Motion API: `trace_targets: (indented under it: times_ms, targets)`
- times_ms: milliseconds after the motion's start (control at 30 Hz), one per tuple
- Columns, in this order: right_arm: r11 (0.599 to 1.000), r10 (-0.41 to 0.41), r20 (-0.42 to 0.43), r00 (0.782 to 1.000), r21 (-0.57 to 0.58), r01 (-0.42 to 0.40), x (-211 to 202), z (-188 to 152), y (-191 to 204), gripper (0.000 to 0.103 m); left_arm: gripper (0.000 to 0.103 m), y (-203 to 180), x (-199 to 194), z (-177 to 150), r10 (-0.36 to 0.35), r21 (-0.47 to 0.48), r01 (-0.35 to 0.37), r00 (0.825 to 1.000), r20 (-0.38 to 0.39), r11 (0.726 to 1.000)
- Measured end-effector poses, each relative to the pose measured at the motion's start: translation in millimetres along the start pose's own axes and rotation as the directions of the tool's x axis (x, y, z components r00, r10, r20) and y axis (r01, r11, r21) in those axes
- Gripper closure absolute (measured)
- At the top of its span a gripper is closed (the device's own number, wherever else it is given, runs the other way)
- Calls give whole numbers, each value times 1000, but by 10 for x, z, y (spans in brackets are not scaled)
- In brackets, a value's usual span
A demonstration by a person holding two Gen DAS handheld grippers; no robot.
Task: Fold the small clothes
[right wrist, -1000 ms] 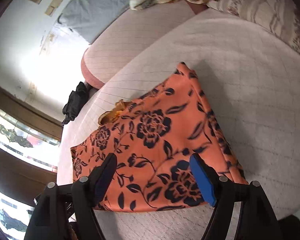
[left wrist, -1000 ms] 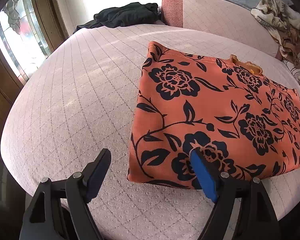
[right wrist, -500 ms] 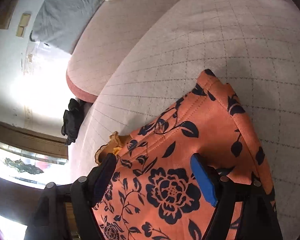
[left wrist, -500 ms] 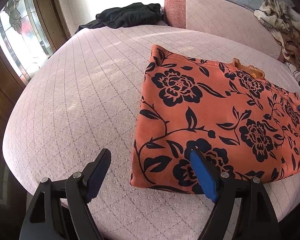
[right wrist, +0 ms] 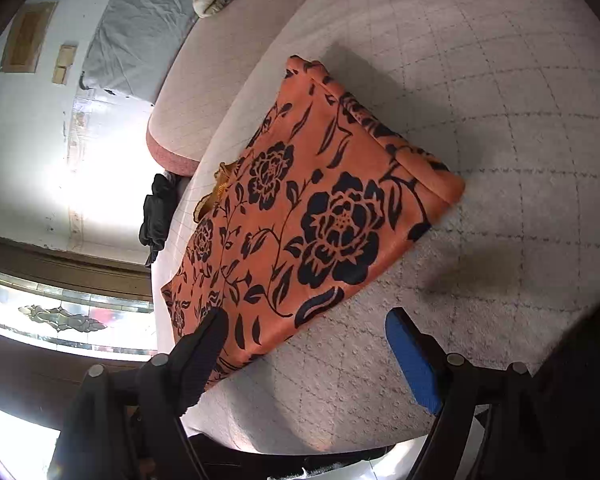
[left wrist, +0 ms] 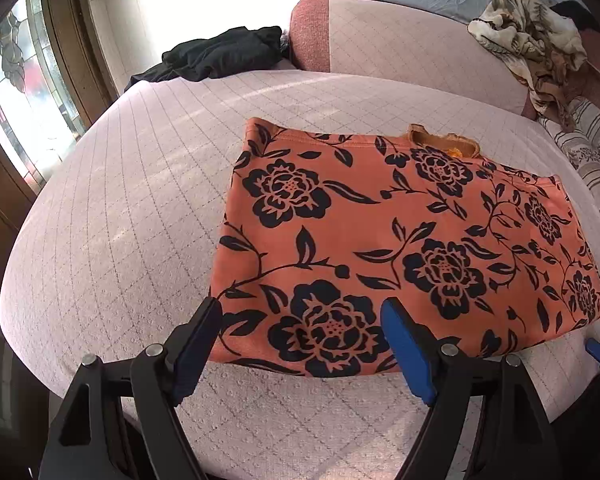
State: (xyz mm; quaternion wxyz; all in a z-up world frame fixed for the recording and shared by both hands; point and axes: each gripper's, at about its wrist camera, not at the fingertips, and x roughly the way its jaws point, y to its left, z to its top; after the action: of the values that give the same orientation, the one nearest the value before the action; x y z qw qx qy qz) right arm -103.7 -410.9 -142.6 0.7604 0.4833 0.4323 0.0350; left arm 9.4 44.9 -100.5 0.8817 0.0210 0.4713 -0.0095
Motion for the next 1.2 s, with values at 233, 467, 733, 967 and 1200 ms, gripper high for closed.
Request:
trace_targets:
  times_ms: [233,467,733,967,1200]
  targets:
    - [990,3,94,996,138,-16,141,299,-145,19,21,-192,-47,85,-25,14,25,1000,4,1000]
    - [981,-12,184,983,195,-25,63,419,-209,19,21,-305,12,131,-39,19,38,999,5,999]
    - [990,-29,181,983,138,3,154,541,-117,33,21,-539,243,205,-42,54,43,999,-20,998]
    - [994,-77,170,982,88,63,196,535,-71,32,21,-643,414,246,-41,59,43,998,-45,997]
    - [995,-98,174,980,31,94,225,552,-8,31,21,-679,537,282,-47,56,50,997,-53,997]
